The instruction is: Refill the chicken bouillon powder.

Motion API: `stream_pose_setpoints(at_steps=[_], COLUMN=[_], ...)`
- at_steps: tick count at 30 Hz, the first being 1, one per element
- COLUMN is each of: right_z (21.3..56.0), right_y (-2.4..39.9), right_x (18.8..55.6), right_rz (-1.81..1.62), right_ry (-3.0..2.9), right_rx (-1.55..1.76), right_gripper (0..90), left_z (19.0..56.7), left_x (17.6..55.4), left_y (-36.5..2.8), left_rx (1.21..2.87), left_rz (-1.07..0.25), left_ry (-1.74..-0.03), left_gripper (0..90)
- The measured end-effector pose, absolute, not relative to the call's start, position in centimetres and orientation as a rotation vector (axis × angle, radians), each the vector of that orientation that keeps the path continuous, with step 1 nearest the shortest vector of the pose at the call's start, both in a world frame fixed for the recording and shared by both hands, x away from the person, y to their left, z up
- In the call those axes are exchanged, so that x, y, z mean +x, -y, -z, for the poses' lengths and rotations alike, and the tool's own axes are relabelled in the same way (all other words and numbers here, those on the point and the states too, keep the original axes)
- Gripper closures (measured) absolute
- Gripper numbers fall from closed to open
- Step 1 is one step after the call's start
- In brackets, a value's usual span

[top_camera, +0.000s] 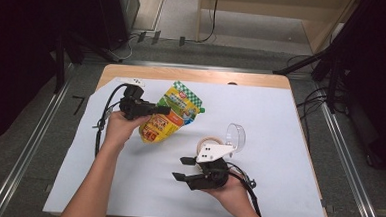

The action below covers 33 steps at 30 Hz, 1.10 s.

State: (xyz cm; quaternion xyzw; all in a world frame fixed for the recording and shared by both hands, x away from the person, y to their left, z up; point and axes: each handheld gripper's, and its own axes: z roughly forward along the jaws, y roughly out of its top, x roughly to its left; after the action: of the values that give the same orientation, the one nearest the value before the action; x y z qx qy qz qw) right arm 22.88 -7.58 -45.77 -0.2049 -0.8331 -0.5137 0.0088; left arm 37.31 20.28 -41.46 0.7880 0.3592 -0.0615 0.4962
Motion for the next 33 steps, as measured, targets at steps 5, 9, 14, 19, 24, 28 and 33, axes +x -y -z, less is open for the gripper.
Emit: stream_pose_setpoints(at_steps=[5,9,14,19,24,28,33], right_z=[45.8,45.8,45.9,46.1,46.2,46.2,46.3], right_y=[8.1,8.6,9.1,9.2,9.2,9.3,9.6], right_x=[22.8,22.9,22.9,22.6,22.5,22.6,22.7], right_rz=[1.615,1.619,1.614,1.606,1.603,1.596,1.600], right_ry=[2.605,2.601,2.604,2.609,2.613,2.613,2.618], right_rx=[-0.646,-0.658,-0.672,-0.683,-0.679,-0.690,-0.696], right_gripper=[47.9,47.9,47.9,48.0,48.1,48.1,48.1], left_z=[41.4,41.3,41.3,41.1,41.3,41.4,41.4], left_x=[36.7,36.3,35.6,34.9,34.3,34.0,33.5], left_y=[-20.8,-21.3,-22.0,-22.7,-23.5,-24.0,-24.5], left_rx=[1.915,1.910,1.905,1.917,1.907,1.896,1.904], left_rz=[0.135,0.132,0.122,0.088,0.087,0.095,0.086], left_ry=[-0.878,-0.890,-0.898,-0.894,-0.886,-0.903,-0.896], left_gripper=[89.6,89.4,89.1,88.4,87.9,87.3,87.1])
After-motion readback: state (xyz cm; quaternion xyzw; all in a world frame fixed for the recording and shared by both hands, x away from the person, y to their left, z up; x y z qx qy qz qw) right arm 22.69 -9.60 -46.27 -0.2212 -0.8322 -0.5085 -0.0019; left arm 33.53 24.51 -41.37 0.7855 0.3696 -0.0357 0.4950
